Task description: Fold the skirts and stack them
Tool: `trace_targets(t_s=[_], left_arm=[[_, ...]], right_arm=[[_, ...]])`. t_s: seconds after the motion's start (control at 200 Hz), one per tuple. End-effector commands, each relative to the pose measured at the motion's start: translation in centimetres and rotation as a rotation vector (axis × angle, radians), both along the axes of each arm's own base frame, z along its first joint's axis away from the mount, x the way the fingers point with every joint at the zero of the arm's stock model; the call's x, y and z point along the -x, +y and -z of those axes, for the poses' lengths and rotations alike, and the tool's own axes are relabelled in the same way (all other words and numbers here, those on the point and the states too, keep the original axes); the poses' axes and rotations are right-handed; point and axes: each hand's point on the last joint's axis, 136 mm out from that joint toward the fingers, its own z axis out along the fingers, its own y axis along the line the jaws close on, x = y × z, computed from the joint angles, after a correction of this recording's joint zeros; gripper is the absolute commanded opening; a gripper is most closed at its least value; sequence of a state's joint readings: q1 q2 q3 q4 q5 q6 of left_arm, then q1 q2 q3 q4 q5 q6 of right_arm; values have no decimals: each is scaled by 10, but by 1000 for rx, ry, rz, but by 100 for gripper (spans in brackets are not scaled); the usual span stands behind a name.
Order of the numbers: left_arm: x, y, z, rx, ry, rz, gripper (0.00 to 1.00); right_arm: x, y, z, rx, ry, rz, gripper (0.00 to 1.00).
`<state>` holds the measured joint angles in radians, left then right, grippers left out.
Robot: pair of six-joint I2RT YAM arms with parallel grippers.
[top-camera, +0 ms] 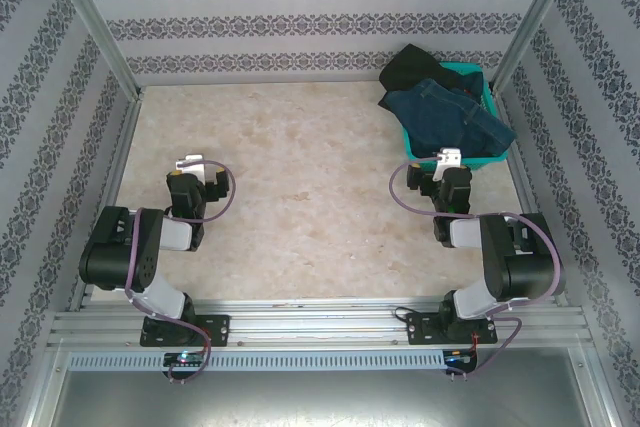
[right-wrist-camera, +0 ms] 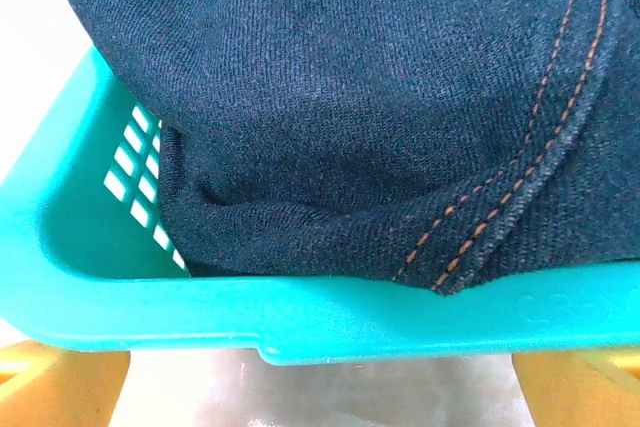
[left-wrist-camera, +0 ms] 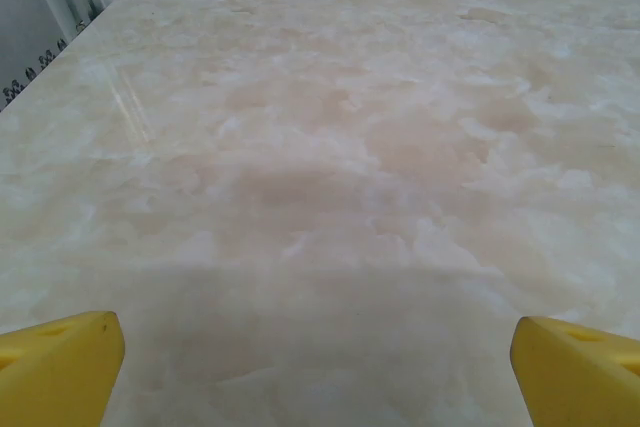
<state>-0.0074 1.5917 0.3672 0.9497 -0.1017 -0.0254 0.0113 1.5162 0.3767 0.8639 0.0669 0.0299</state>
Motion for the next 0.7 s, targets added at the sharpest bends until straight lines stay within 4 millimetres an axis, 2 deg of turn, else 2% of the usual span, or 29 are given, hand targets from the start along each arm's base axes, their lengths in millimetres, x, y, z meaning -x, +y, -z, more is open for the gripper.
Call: trace_targets(t_s=[0.0,0.59,0.699], left_arm=[[-4,-3,-7,-8,-22,13,100],[-4,-3,-8,-9,-24,10,100],[-3,2,-8,-10,-30,-21,100]], right_arm=[[-5,6,-13,-5,-49,-26,98],[-6,6,-13,-18,-47,-32,98],[-6,6,-13,-19,-47,-32,98]])
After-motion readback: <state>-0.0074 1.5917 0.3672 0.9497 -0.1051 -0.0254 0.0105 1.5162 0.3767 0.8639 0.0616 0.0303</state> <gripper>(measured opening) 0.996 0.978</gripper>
